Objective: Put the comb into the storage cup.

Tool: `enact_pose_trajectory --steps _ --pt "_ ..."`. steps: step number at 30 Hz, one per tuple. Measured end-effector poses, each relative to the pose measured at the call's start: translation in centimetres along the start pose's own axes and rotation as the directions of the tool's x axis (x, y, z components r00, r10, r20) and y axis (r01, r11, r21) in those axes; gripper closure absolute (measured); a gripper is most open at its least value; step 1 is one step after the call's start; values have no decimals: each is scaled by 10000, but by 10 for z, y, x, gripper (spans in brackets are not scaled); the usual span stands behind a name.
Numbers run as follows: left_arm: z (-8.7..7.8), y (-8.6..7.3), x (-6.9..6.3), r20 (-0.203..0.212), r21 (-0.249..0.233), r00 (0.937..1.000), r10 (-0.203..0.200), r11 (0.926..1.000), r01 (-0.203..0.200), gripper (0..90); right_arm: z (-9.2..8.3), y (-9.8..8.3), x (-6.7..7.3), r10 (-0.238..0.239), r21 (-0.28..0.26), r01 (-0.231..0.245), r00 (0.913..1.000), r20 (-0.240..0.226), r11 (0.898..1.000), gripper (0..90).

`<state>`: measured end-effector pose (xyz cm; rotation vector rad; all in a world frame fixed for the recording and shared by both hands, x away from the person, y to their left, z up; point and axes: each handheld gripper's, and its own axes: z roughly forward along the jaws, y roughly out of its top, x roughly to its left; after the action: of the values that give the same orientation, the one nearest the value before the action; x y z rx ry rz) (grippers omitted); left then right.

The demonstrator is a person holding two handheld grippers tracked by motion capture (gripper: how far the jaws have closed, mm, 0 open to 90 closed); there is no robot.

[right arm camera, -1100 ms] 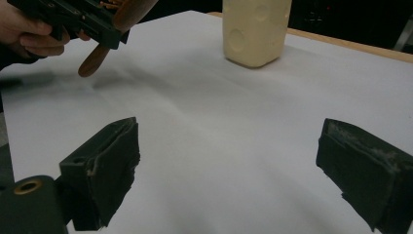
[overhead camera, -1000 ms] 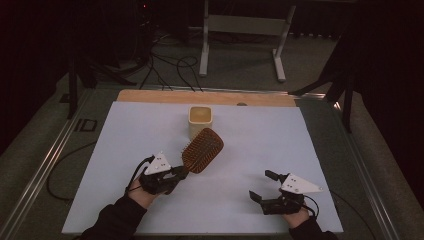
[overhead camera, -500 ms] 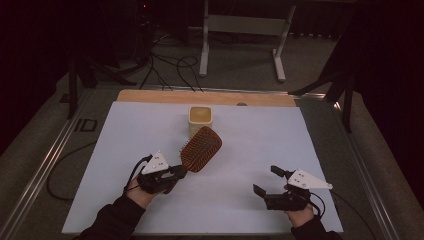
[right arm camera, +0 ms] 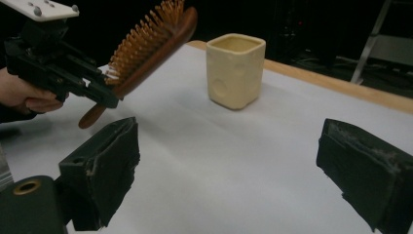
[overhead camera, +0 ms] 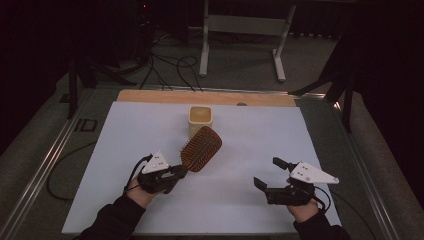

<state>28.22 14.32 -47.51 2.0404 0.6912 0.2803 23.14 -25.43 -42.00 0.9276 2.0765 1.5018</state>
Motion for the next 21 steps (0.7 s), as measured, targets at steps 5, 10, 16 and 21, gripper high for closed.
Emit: enact_pose_trajectory --steps 5,10,16,21 --pt "1 0 0 17 10 10000 -22 10000 22 743 4 12 4 -99 54 100 9999 -73 9999 83" --pt "1 0 -1 22 0 10000 24 10000 -24 743 11 24 6 5 46 -5 9999 -143 10000 84" --pt "1 0 -1 60 5 10000 9 10000 -9 743 21 33 11 45 107 -41 9994 -332 9999 83" --pt "1 0 -1 12 12 10000 53 10000 -53 743 31 42 17 -18 61 21 9983 -591 10000 84"
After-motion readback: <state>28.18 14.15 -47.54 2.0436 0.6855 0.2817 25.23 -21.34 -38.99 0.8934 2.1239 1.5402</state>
